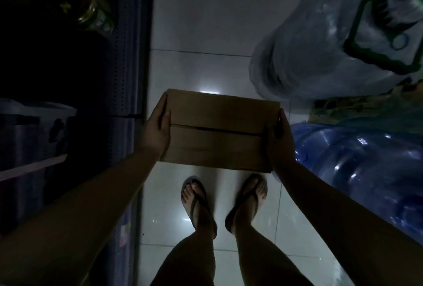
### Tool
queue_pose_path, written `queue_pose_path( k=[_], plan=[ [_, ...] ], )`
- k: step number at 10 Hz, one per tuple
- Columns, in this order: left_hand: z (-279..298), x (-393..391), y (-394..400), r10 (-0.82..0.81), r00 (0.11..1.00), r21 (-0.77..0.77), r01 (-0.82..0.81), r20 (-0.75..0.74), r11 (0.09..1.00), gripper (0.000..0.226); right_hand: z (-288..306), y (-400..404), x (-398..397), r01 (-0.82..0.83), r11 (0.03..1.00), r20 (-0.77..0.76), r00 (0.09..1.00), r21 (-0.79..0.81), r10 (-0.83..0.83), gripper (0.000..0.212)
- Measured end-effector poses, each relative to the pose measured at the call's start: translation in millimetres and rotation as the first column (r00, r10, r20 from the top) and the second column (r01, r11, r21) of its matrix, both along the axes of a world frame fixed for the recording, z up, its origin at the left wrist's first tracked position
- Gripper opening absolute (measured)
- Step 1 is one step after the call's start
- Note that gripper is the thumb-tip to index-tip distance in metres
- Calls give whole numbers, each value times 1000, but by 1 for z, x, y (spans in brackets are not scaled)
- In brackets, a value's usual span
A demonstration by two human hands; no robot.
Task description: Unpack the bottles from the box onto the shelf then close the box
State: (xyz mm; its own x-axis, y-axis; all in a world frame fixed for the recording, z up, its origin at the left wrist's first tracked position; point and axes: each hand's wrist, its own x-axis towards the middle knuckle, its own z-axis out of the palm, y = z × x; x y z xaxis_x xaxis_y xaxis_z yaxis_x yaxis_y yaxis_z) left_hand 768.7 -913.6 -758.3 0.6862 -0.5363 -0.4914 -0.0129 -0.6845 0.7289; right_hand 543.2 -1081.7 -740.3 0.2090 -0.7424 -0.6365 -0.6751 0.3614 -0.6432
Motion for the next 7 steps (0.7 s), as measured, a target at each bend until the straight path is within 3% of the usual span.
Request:
queue_pose_path(
  k=[1,2,4,6,7],
  plan=[
    [-26,3,-7,19,1000,-18,-20,-16,1000,45,-23,-15,5,9,1000,53,999,12,-10,47],
    [-48,6,-19,32,999,-9,-32,1,999,45,-51,-29,6,-56,998,75,996,-25,57,66],
    [-84,-3,-23,19,1000,8,-19,13,1000,48,-85,-27,4,-15,996,93,995,-93,24,80],
    [-91,-4,-17,-41,999,80,40,9,996,51,-101,-28,-6,40,999,95,995,-14,-39,63],
    [-67,-6,-25,-26,1000,37,26,-17,999,48,-76,-26,-2,56,997,99,994,-61,-49,54]
  ],
)
